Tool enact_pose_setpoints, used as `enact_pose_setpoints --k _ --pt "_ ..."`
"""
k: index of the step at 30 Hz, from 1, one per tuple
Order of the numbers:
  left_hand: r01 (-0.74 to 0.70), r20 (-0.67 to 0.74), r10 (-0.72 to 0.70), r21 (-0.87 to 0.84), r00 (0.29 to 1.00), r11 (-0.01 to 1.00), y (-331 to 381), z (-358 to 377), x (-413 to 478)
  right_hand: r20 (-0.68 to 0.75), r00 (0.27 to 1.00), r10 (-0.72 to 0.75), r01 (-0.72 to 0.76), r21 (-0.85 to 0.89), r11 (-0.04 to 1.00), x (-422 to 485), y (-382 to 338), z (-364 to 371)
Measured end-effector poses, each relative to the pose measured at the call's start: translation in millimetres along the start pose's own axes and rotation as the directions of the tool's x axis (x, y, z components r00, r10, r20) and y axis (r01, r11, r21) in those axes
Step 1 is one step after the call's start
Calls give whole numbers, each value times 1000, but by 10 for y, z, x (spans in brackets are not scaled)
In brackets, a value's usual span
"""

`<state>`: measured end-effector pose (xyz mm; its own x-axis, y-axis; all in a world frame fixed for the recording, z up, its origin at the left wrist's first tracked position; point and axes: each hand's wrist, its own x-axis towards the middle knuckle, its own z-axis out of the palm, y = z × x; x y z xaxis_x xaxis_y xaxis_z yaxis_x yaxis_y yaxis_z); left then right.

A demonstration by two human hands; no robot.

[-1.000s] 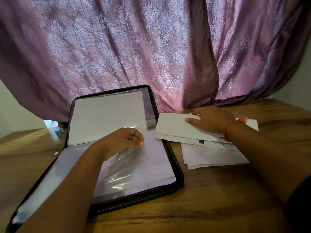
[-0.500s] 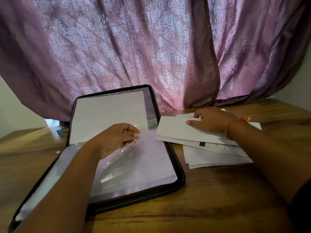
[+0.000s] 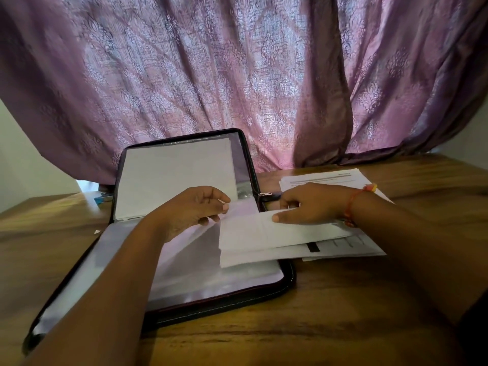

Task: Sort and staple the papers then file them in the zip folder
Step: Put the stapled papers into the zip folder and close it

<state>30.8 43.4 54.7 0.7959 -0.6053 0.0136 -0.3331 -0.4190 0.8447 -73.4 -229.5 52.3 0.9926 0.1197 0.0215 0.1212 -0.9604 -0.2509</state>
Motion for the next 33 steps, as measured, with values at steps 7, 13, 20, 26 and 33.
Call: enact_pose_setpoints --k 7,13,20,26,33 --pt "-51 55 45 112 997 992 40 30 -23 199 978 -57 52 31 998 -80 -225 -70" --pt "-56 89 45 123 995 991 21 32 -23 177 978 -106 115 -43 992 -47 -278 -57" --pt "-50 77 41 114 996 992 28 50 -23 -7 990 -142 141 -50 989 -37 -224 -55" --pt "-60 53 55 96 997 994 42 66 -20 -191 962 -195 162 -174 971 25 -250 59" --pt "-106 -35 112 147 993 983 69 76 6 -247 955 -165 62 -377 924 111 -282 244"
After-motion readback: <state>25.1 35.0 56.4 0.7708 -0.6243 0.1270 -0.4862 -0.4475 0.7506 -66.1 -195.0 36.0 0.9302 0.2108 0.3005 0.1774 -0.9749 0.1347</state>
